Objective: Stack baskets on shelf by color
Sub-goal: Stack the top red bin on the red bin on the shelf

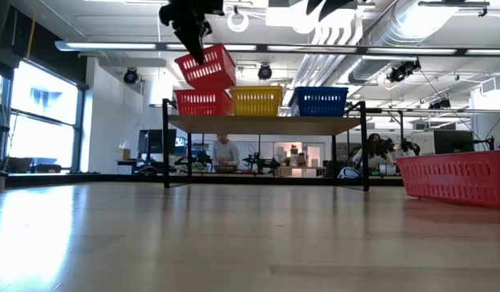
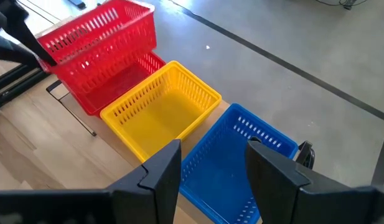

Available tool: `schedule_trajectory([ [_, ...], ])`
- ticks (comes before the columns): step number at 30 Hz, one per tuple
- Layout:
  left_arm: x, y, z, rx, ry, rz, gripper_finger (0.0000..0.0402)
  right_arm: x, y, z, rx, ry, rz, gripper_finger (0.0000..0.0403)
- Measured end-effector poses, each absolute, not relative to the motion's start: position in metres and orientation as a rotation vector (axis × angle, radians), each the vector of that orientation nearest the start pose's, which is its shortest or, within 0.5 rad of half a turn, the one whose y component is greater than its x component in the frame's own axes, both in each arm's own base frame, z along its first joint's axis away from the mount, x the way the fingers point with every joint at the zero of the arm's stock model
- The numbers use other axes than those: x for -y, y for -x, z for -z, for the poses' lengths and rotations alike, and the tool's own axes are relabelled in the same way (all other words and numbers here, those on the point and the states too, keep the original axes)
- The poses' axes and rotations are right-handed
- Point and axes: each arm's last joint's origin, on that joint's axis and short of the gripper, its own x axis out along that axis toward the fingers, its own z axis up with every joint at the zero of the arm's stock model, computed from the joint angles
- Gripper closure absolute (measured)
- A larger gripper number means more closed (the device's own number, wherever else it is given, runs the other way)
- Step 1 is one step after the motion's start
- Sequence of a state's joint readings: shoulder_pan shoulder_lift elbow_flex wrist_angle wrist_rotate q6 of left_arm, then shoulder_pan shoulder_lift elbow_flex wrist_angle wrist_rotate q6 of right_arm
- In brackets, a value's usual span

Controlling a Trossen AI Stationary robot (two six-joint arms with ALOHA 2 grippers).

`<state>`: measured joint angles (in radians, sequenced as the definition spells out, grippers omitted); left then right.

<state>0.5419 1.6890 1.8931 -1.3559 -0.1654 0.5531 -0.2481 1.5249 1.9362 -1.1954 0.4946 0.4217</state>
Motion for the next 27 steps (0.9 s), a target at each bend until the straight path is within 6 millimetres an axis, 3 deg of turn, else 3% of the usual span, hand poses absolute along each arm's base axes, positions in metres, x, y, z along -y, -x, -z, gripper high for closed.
schedule_trajectory([
  [27,-0.175,-0.291,-0.352,-1.455,-0.214,-0.264,0.0401,0.080,-0.262,-0.453,-0.653,-0.277,0.858,0.0242],
])
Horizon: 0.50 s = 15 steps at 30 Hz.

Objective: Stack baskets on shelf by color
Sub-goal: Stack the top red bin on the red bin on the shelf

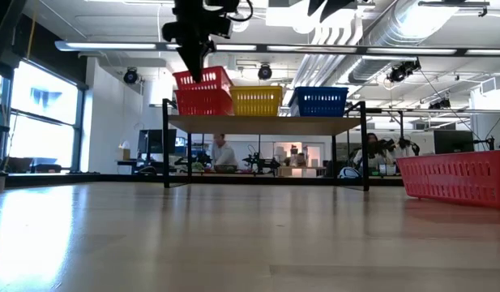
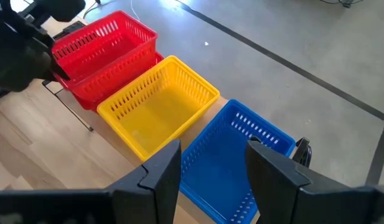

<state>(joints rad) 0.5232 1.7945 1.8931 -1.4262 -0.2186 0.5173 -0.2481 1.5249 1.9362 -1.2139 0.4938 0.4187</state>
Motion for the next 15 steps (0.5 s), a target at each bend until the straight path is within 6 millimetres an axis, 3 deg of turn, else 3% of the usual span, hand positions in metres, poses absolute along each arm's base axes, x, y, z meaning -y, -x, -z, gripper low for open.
schedule_trajectory([
  [15,-0.1736,-0.2932,-0.3513,-1.445,-0.205,-0.277,0.0401,0.0803,-0.2610,-0.4526,-0.661,-0.276,0.858,0.0242],
])
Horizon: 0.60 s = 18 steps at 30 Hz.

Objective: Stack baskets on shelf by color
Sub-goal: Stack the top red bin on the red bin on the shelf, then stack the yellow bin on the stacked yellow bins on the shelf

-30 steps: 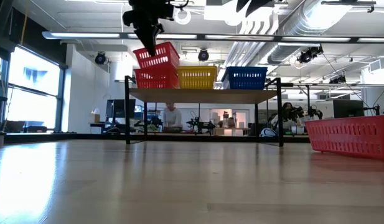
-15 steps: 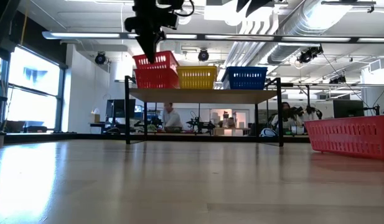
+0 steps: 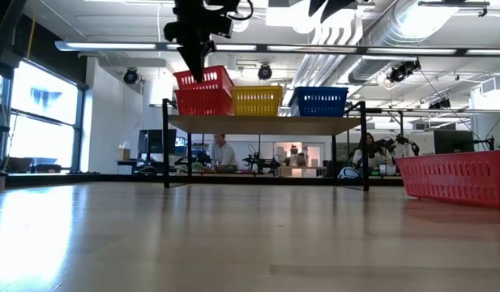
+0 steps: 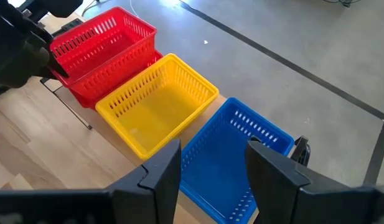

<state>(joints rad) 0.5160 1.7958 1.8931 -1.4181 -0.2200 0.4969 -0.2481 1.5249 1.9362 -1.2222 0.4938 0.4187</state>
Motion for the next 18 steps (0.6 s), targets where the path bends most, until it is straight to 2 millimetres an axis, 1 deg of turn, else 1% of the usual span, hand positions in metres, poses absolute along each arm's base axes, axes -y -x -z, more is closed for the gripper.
schedule_trajectory([
  [3,-0.1722,-0.2953,-0.3516,-1.434,-0.214,-0.276,0.0398,0.0802,-0.2609,-0.4524,-0.664,-0.275,0.859,0.0242],
  [5,-0.1714,-0.2964,-0.3518,-1.427,-0.217,-0.276,0.0389,0.0801,-0.2609,-0.4524,-0.664,-0.275,0.858,0.0242],
  [10,-0.1705,-0.2983,-0.3521,-1.415,-0.224,-0.278,0.0348,0.0795,-0.2608,-0.4517,-0.675,-0.285,0.838,0.0242],
  [18,-0.1709,-0.2989,-0.3523,-1.398,-0.185,-0.316,0.0279,0.0790,-0.2609,-0.4514,-0.681,-0.296,0.822,0.0242],
])
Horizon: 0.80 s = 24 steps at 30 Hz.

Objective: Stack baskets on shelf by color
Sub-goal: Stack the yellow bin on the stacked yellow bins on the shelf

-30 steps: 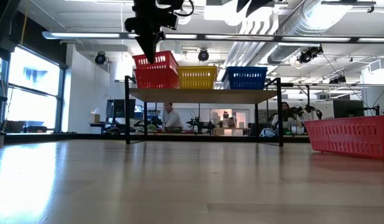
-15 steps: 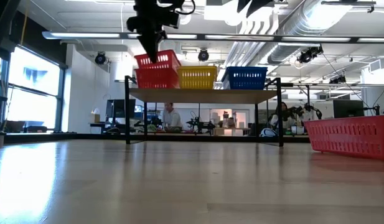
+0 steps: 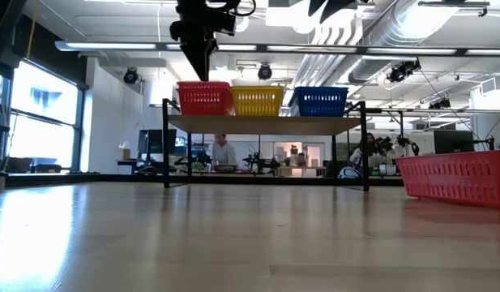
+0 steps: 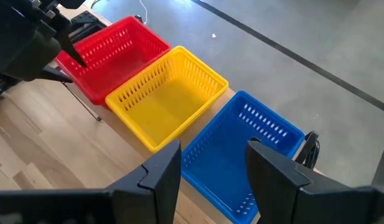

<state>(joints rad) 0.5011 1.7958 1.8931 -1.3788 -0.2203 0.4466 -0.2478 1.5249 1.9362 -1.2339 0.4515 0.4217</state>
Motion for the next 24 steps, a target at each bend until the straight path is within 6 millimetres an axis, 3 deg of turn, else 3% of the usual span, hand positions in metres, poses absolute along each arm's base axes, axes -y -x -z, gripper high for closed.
schedule_trajectory([
  [5,-0.171,-0.298,-0.355,-1.394,-0.172,-0.328,0.0245,0.078,-0.261,-0.451,-0.686,-0.307,0.801,0.0242],
  [12,-0.167,-0.296,-0.381,-1.317,-0.160,-0.376,0.0224,0.073,-0.261,-0.449,-0.720,-0.372,0.722,0.0242],
  [19,-0.155,-0.276,-0.404,-1.203,0.002,-0.325,0.0238,0.049,-0.263,-0.437,-0.832,-0.431,0.646,0.0242],
  [24,-0.140,-0.260,-0.417,-1.116,0.043,-0.259,0.0245,0.026,-0.268,-0.412,-0.934,-0.475,0.650,0.0242],
])
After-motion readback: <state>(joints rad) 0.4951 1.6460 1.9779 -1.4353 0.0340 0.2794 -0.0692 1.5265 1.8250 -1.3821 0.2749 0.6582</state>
